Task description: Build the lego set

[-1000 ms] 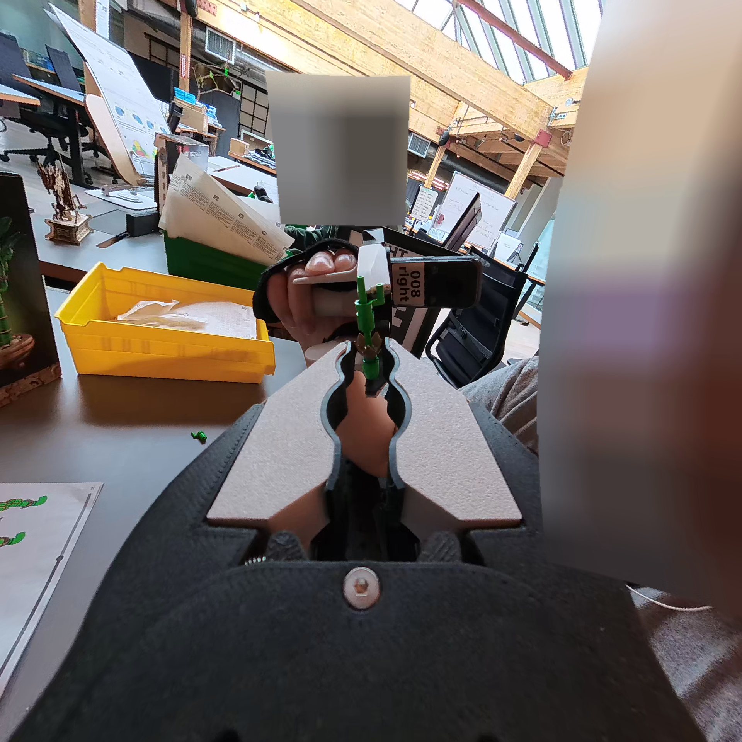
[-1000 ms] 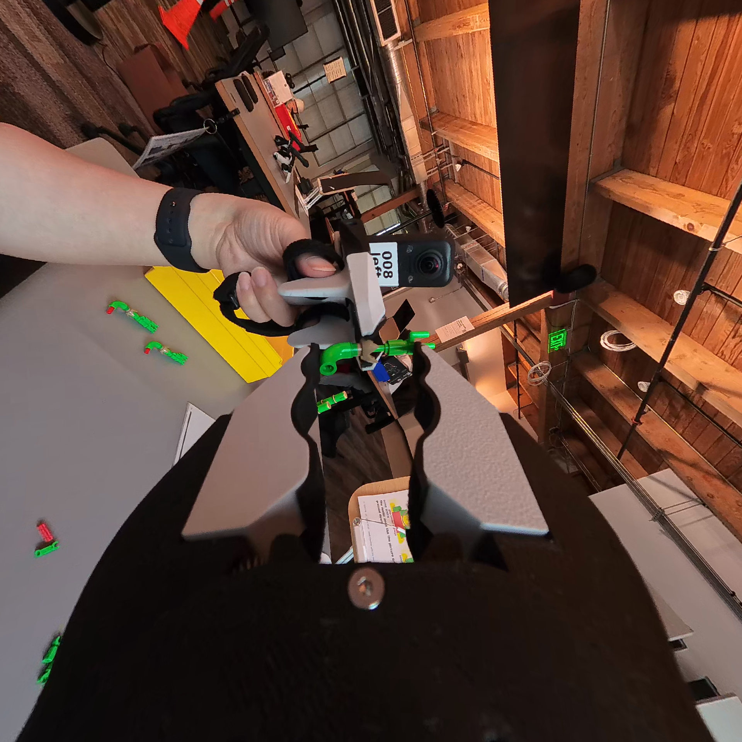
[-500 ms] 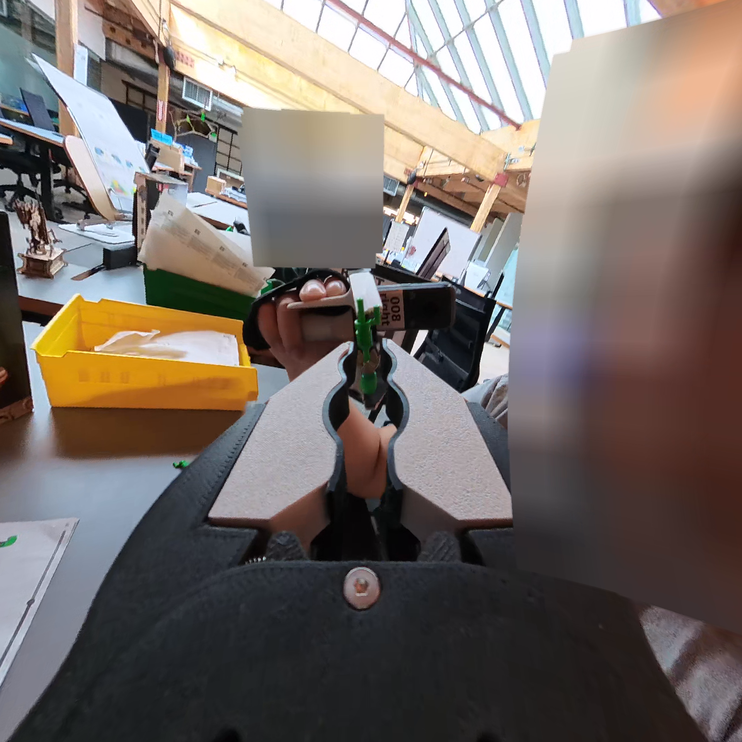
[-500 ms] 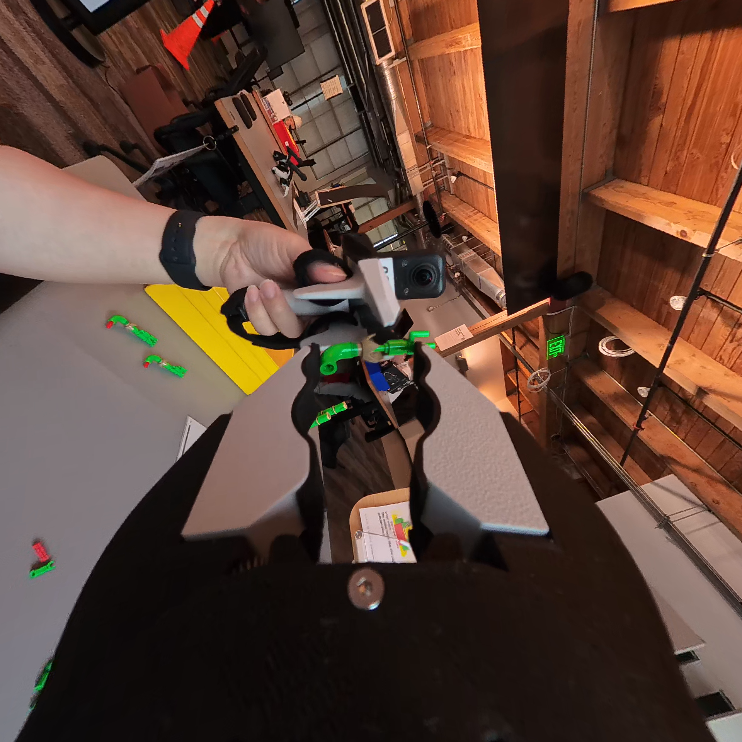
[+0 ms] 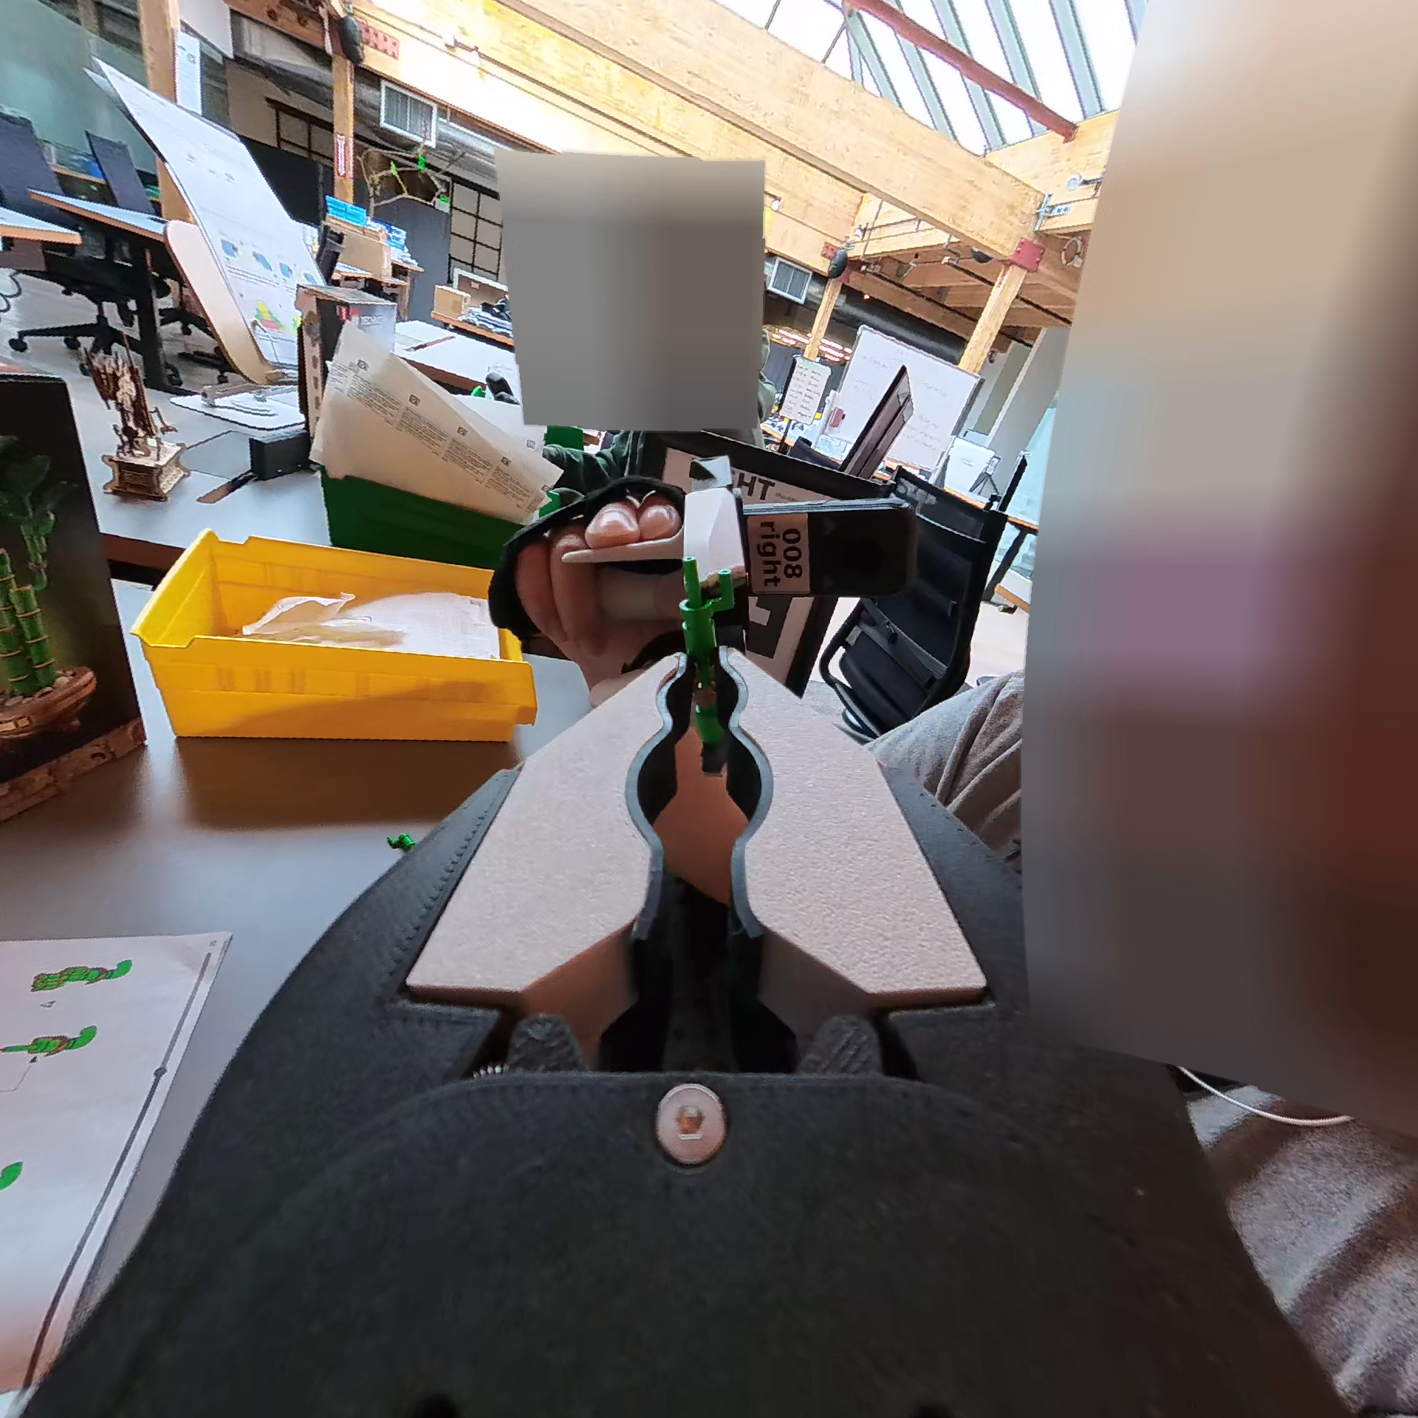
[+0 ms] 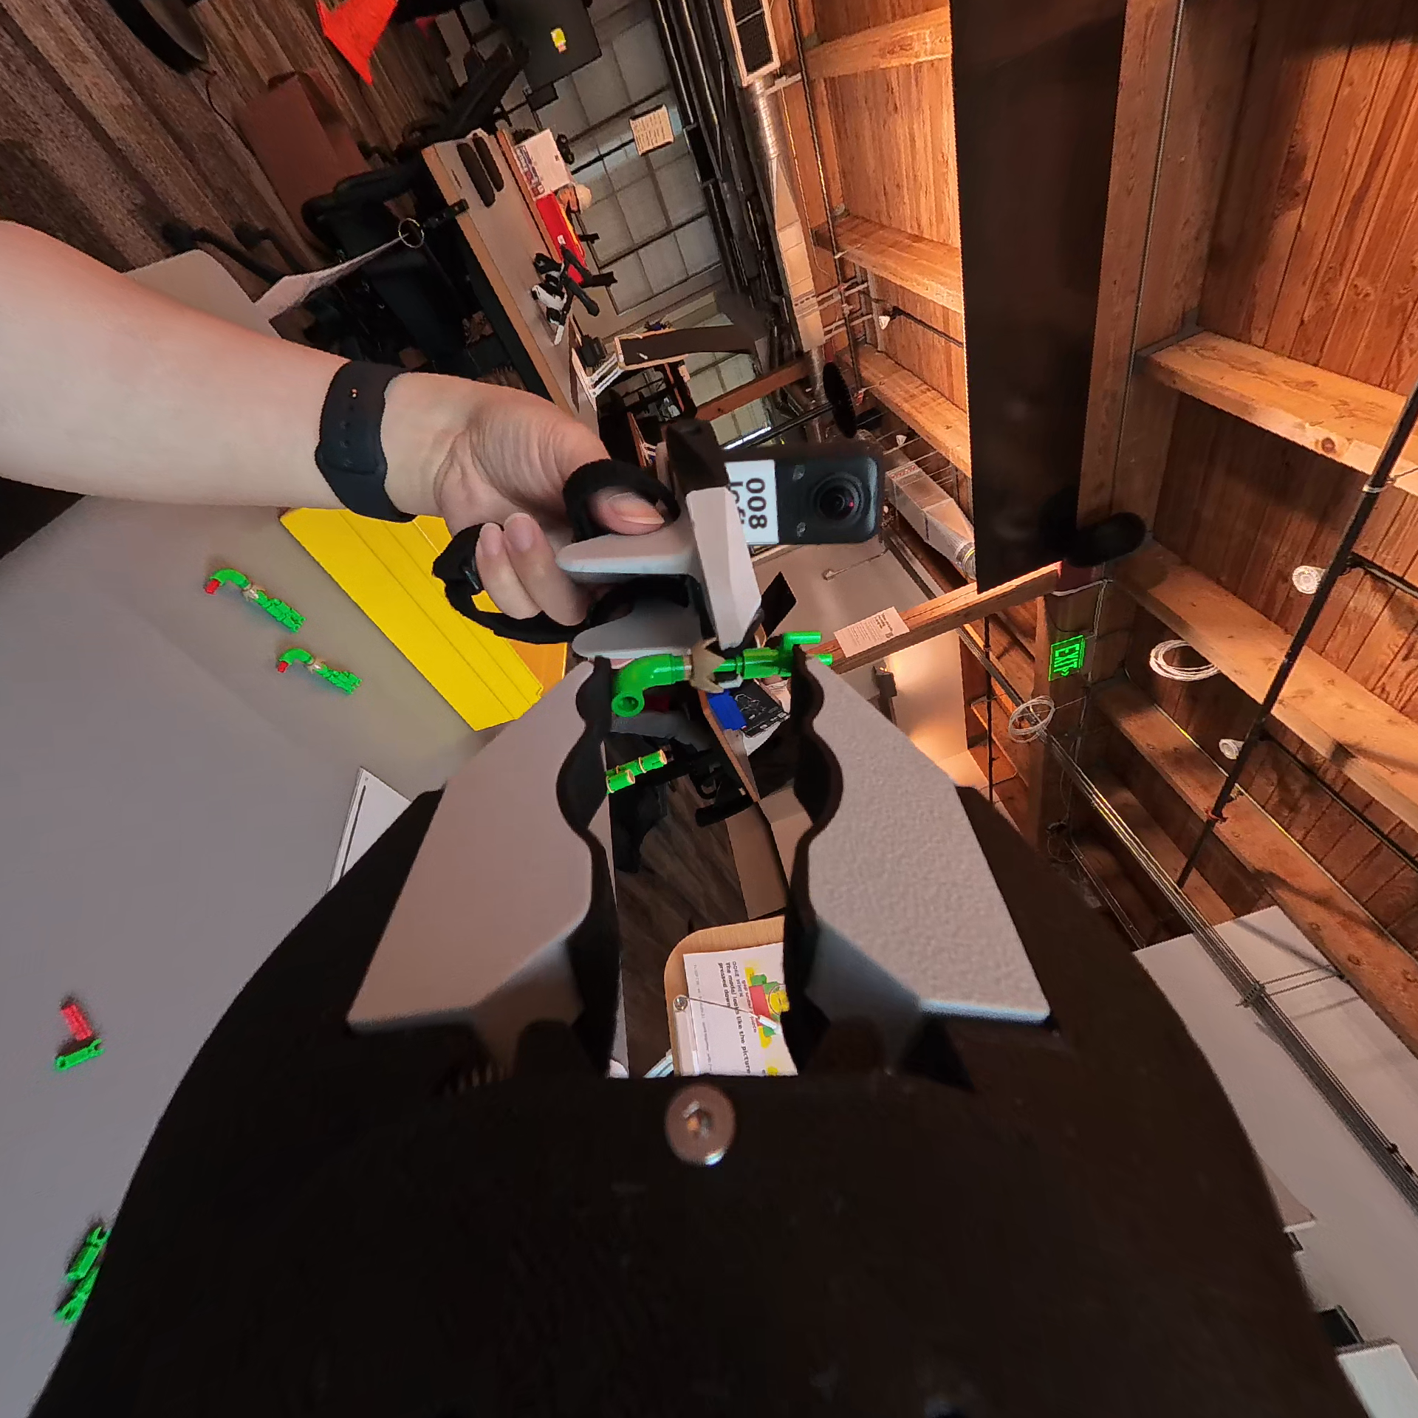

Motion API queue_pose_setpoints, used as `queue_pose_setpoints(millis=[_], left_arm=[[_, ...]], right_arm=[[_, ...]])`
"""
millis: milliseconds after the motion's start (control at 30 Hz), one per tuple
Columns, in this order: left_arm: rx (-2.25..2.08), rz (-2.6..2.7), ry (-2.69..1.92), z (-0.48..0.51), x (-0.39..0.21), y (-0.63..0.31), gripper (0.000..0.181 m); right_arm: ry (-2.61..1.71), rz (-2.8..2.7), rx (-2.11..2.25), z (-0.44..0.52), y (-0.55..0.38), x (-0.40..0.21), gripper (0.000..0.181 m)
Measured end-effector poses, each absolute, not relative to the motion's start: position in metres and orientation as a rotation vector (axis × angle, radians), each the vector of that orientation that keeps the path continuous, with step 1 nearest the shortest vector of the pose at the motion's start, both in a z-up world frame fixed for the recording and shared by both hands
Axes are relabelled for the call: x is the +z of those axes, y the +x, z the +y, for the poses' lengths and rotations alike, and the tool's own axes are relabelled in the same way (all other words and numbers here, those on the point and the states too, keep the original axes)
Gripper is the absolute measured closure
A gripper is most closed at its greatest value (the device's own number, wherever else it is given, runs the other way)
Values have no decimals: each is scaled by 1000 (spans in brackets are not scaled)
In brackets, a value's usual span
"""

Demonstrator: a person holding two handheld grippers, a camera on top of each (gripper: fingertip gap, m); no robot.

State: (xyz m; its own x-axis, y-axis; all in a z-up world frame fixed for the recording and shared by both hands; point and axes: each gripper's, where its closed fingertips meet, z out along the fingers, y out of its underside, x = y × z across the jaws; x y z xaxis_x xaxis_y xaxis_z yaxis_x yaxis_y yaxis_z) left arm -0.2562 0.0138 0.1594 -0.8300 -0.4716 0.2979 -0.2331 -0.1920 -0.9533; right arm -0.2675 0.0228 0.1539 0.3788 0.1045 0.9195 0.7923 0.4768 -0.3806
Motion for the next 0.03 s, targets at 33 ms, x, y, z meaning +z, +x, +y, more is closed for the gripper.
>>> queue_pose_setpoints(millis=[33], left_arm=[[-2141, 1882, -837, 15, 159, -256, 178]], right_arm=[[-1003, -1114, -549, 23, -267, 154, 136]])
